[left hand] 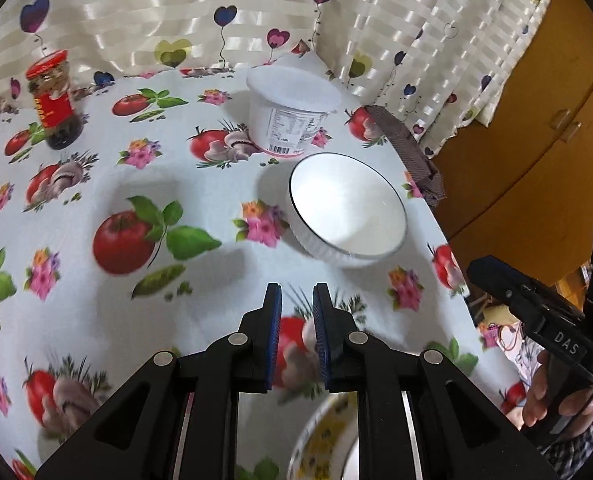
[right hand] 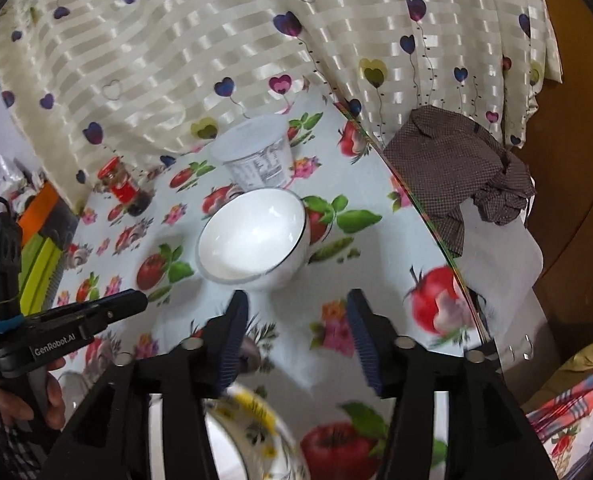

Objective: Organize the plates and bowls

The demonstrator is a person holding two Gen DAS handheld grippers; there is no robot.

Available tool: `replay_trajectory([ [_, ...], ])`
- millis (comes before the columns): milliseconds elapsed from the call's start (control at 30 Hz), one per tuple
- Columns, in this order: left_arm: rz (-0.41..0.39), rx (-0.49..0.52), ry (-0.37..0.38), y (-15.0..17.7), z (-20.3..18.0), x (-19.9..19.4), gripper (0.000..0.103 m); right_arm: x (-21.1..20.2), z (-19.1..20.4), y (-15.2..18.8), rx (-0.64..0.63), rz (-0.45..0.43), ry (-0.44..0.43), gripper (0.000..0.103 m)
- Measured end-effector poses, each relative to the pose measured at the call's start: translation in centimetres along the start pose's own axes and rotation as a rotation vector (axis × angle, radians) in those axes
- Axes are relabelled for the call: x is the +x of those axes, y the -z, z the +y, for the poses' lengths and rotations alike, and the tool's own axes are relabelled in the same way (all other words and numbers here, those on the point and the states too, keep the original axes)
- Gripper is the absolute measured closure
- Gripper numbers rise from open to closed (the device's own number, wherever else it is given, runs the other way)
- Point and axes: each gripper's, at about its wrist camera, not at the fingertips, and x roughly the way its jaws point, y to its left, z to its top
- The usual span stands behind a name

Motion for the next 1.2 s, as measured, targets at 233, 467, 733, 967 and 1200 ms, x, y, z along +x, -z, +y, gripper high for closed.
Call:
replay_trajectory([
  [233, 0.017, 0.009, 0.034, -2.7, 0.1, 2.8, 0.086, 4.1, -0.3, -2.5, -0.001, 0.057, -0.005, 0.044],
  [467, 0.041, -0.007, 0.037, -4.3, 0.6, 5.1, 0.085, 6.8, -1.1, -4.3, 0.038, 0.079, -0.017, 0.043],
  [733, 0.075, 0.017, 0.013, -5.4, 0.0, 7.2, 0.082, 9.8, -1.1, -5.0, 0.023, 0.138, -0.016, 0.043],
  [967, 0.068, 0.067, -0.027, -5.3, -0.8, 8.3, 0.082, 11.3, -0.6, -5.1, -0.015, 0.146, 0.005, 0.049],
  [1200, 0.049, 0.099, -0.053, -5.4, -1.1, 9.0, 0.082, 12.4, -0.8, -5.1, -0.012, 0.155, 0.006, 0.073],
])
